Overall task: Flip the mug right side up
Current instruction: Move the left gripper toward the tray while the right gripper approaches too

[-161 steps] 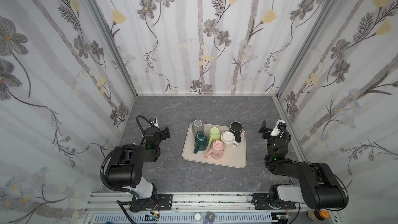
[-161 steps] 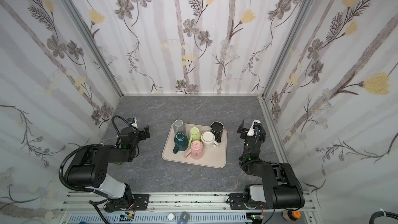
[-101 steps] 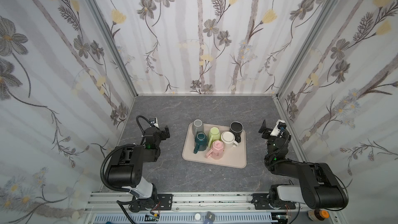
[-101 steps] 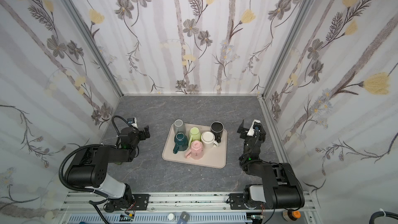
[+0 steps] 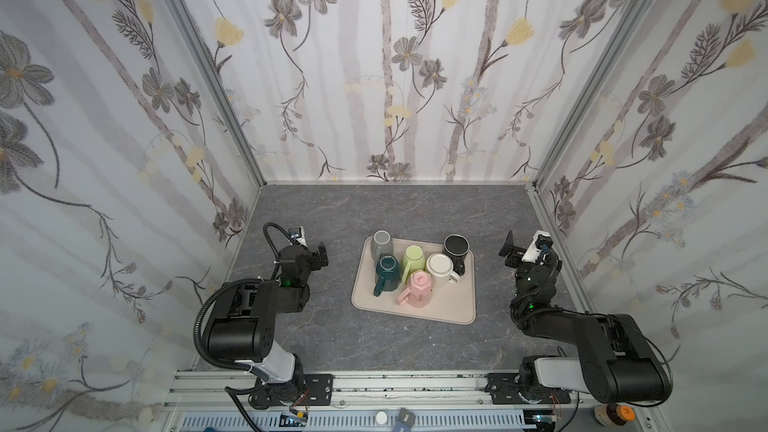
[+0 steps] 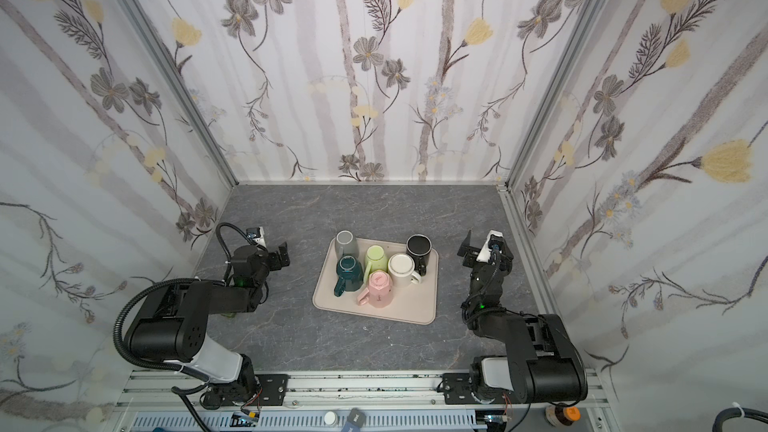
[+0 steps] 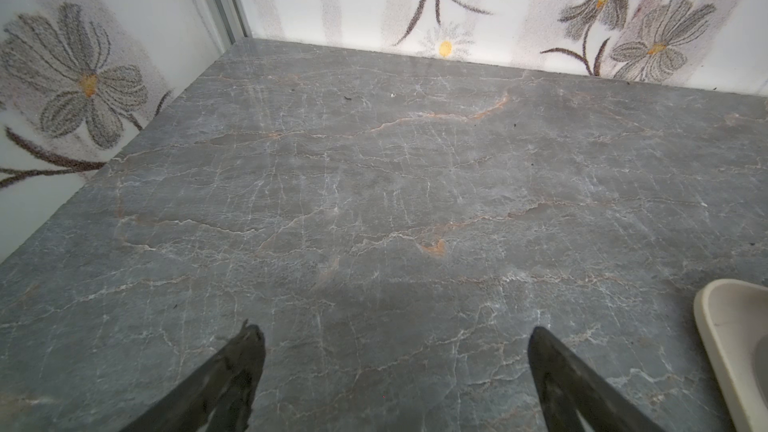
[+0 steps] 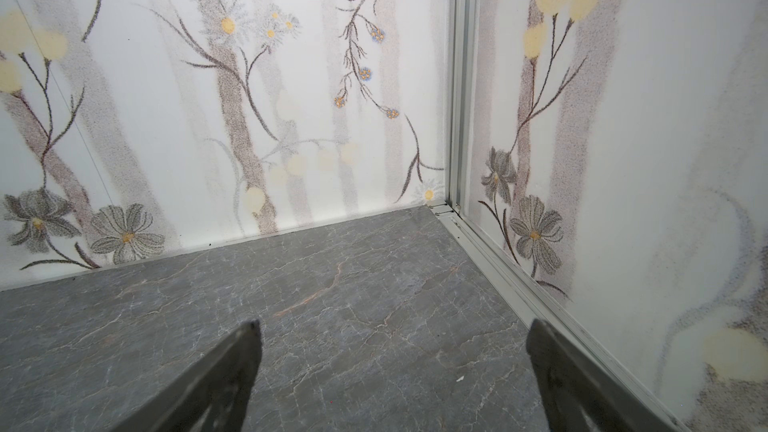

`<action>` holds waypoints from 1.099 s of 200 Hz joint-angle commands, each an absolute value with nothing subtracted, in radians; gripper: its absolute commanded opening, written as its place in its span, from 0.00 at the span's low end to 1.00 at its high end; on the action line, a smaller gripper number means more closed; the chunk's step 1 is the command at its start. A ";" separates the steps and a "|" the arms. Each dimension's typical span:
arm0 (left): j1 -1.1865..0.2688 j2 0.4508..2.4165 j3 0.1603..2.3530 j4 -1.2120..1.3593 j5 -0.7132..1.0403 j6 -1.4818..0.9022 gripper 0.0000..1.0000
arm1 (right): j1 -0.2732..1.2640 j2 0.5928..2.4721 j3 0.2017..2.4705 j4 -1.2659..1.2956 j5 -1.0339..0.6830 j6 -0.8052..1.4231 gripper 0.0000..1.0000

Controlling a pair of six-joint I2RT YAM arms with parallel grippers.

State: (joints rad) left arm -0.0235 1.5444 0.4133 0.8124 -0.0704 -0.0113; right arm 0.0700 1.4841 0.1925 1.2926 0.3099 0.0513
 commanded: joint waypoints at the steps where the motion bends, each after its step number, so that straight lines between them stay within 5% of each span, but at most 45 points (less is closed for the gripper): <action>1: -0.060 1.454 0.522 0.579 -0.222 -0.018 1.00 | 0.108 1.427 0.211 1.242 0.381 0.013 1.00; 19: -0.072 1.401 0.593 0.394 -0.214 -0.053 1.00 | 0.119 1.239 0.331 0.839 0.467 0.117 1.00; 56: -0.242 1.363 0.681 0.151 -0.569 -0.125 1.00 | 0.116 1.048 0.419 0.575 0.389 0.225 1.00; 77: -0.309 1.342 0.777 -0.034 -0.602 -0.194 1.00 | 0.115 1.004 0.488 0.380 0.299 0.267 1.00; 141: -0.514 1.186 0.837 -0.298 -0.385 -0.377 1.00 | 0.117 0.879 0.521 0.024 0.027 0.381 1.00; 220: -0.607 1.008 0.694 -0.396 -0.216 -0.467 1.00 | 0.123 0.841 0.497 -0.145 -0.049 0.386 1.00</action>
